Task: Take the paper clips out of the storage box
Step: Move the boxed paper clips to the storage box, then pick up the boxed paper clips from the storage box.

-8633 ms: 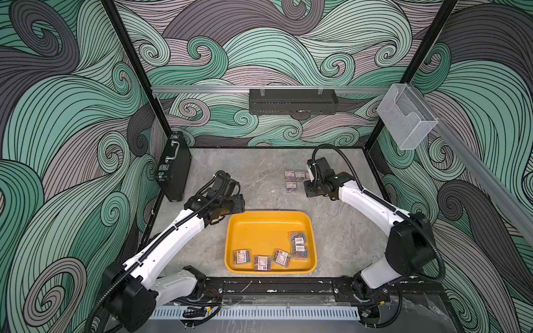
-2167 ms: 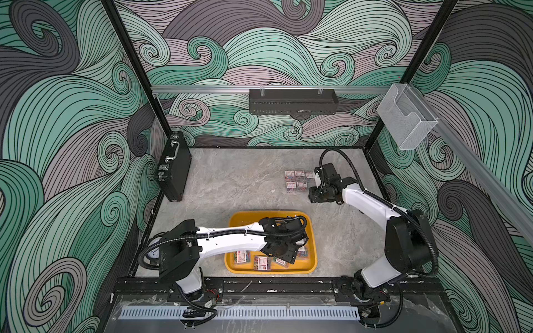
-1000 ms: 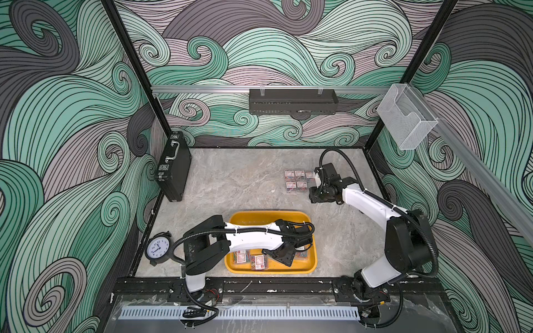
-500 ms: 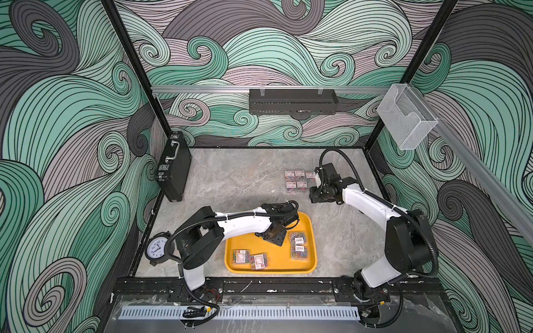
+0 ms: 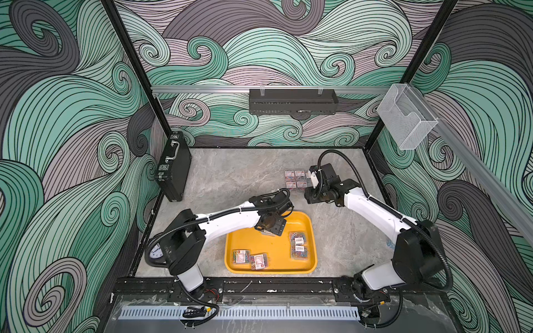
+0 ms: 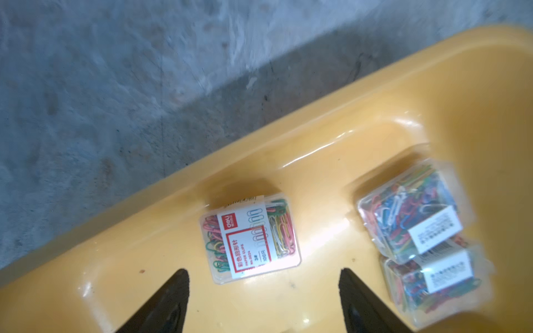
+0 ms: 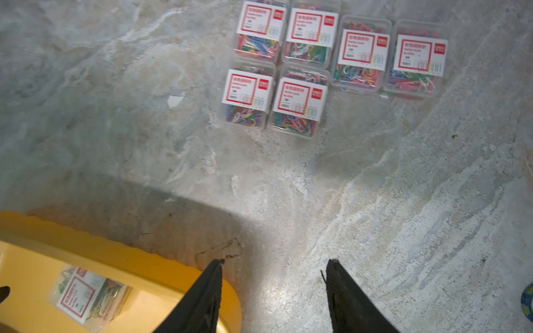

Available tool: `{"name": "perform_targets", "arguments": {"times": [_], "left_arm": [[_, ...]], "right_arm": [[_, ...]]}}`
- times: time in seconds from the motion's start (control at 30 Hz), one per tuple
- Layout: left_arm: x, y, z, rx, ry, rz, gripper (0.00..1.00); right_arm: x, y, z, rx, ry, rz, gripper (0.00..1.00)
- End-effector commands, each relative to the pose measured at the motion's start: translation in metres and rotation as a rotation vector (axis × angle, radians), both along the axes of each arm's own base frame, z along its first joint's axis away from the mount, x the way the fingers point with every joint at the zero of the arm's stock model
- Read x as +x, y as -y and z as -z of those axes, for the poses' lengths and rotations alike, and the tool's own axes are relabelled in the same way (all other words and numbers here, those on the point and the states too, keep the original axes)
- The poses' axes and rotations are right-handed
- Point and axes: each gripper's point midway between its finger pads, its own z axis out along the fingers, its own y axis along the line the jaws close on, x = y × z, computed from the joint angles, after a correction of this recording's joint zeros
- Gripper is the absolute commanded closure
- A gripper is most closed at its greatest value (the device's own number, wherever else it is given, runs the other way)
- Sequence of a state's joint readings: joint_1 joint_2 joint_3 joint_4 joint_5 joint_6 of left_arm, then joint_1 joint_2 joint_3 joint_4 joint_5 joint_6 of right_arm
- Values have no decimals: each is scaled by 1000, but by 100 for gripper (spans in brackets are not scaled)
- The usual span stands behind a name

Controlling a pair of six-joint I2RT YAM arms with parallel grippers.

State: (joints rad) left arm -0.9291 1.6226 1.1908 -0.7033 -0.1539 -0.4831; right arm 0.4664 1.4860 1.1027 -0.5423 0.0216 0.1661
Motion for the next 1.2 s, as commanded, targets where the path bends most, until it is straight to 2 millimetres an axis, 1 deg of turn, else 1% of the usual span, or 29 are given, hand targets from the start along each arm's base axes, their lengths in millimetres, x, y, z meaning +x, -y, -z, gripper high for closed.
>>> {"name": "perform_targets", "arguments": {"times": [0.0, 0.1, 0.13, 0.17, 0.27, 0.37, 0.47, 0.57, 0.7, 0.77, 0.87, 1.0, 1.17], "left_arm": [[14, -15, -41, -58, 80, -44, 19], [23, -34, -63, -97, 122, -95, 19], [25, -40, -65, -101, 129, -112, 19], [28, -48, -73, -116, 148, -132, 19], [36, -70, -82, -128, 180, -195, 19], [42, -87, -80, -150, 191, -246, 19], [43, -98, -74, -168, 172, -279, 19], [43, -108, -70, -167, 157, -310, 19], [44, -120, -71, -154, 170, -334, 18], [44, -135, -73, -121, 182, -364, 18], [42, -149, -77, -114, 189, -391, 18], [39, -154, -80, -144, 198, -398, 17], [38, -157, -76, -141, 195, -407, 17]], "right_arm": [[-14, -18, -5, 1, -8, -84, 41], [-24, -39, -8, -2, -2, -155, 41], [-27, -46, -8, -4, 0, -178, 41], [-30, -52, -8, -7, -1, -199, 41], [-39, -72, -8, -15, -1, -266, 41], [-50, -89, -4, -44, -3, -337, 41], [-62, -106, 3, -74, -7, -416, 41], [-77, -123, 13, -105, -18, -505, 41], [-92, -143, 27, -139, -36, -583, 40], [-95, -149, 35, -157, -54, -589, 39], [-102, -161, 46, -167, -74, -616, 38], [-107, -169, 60, -206, -95, -641, 36], [-107, -172, 72, -234, -118, -650, 34]]}}
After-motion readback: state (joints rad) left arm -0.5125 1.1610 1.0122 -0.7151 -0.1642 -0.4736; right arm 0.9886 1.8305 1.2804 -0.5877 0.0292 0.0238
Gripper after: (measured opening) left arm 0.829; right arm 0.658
